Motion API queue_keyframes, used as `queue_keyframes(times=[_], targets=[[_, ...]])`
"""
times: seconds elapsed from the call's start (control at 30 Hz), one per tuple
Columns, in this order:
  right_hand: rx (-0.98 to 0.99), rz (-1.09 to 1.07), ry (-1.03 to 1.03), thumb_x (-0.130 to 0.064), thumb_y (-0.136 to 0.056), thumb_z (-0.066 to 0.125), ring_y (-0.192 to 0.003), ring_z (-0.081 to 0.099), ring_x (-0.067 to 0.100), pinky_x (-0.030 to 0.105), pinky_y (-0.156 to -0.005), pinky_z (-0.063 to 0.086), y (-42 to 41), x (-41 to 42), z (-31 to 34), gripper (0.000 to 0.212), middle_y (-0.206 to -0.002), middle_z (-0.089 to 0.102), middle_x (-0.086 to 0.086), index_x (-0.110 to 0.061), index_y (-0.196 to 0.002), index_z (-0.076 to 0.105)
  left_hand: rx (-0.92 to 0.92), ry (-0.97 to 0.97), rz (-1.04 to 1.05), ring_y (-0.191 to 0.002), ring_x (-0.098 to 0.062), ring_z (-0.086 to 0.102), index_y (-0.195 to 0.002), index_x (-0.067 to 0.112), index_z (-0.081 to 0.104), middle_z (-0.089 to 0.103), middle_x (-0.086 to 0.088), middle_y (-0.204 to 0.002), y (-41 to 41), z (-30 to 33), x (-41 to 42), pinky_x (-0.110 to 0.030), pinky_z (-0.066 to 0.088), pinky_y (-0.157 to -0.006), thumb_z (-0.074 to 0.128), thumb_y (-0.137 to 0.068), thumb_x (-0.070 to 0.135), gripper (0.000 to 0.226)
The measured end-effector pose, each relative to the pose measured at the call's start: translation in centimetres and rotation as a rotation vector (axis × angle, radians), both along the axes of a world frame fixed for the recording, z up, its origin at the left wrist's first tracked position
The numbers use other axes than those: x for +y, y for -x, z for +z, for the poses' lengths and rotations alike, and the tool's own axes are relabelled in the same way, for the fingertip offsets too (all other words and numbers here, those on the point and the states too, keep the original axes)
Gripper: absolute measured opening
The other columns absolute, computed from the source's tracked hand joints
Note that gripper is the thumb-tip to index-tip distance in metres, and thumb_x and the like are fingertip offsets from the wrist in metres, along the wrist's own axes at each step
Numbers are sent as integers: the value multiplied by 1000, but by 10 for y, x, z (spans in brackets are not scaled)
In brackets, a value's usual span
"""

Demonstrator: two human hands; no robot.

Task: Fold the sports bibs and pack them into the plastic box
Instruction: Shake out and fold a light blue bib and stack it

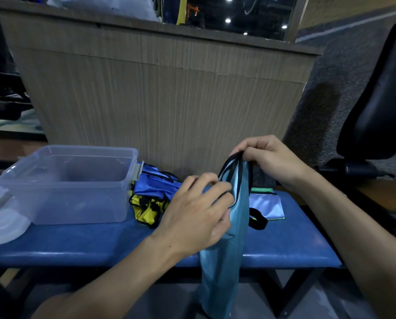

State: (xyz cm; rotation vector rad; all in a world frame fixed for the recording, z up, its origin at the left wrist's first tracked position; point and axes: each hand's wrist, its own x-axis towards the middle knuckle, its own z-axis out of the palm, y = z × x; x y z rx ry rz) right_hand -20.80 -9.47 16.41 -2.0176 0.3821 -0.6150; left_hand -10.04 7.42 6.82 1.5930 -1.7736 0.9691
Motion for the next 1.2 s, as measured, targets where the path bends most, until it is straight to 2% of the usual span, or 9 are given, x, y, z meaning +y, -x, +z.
queue_keyframes(times=[0.1,0.23,0.4,0.53,0.7,0.87,1.0,1.1,1.2], targets=[[-31,17,23,13,-89,44,-77,67,24,34,-76,55,3,0,2,29,-86,74,22,6,-90,72,35,-5,52,-104,-27,55,-92,18,68,66,4,-105,-3,0,2,-40,42,-83,60,-90,26,12],[-47,34,42,13,-89,44,-79,66,17,25,-77,54,8,-6,3,31,-83,74,12,2,-87,73,45,-73,123,-97,-29,53,-97,21,63,62,4,-96,-12,-4,4,-43,41,-78,52,-95,32,17],[-34,-6,14,14,-92,44,-57,59,0,9,-54,44,17,-9,5,29,-65,69,-5,2,-85,69,53,-146,141,-82,-27,45,-91,25,55,53,4,-82,-27,-7,6,-45,40,-73,49,-97,36,14],[-21,-70,4,9,-91,47,-65,61,10,17,-58,48,21,-18,-4,29,-72,71,2,-4,-83,72,70,-145,109,-80,-22,44,-81,23,60,50,8,-83,-41,1,10,-43,39,-70,56,-93,38,19],[5,-84,-126,10,-94,45,-48,51,7,17,-45,40,21,-19,-19,31,-59,61,-2,-6,-82,68,-12,-42,186,-73,-24,44,-70,16,62,51,3,-78,-57,16,12,-39,34,-65,68,-82,31,20],[-37,-64,-122,5,-91,51,-78,49,26,38,-73,39,18,-14,-26,38,-76,61,12,-19,-76,75,-64,57,194,-63,-24,44,-58,13,62,51,0,-61,-64,29,12,-40,38,-64,61,-84,28,30],[-62,-89,-149,1,-88,54,-81,45,28,43,-73,38,15,-12,-26,30,-79,57,14,-17,-76,75,-92,-11,119,-69,-23,47,-60,13,63,56,2,-66,-70,32,17,-38,37,-69,54,-89,27,33],[-82,-133,-167,-10,-78,55,-81,46,29,47,-74,36,11,-13,-24,21,-80,58,16,-16,-78,75,-90,-66,22,-73,-21,48,-63,15,66,58,6,-72,-71,33,21,-35,35,-68,60,-86,29,28],[-78,-168,-147,-3,-85,54,-78,45,28,44,-72,36,10,-14,-25,28,-78,58,16,-18,-75,75,-162,60,121,-70,-23,46,-65,14,65,59,4,-74,-71,35,24,-35,32,-69,66,-85,32,27]])
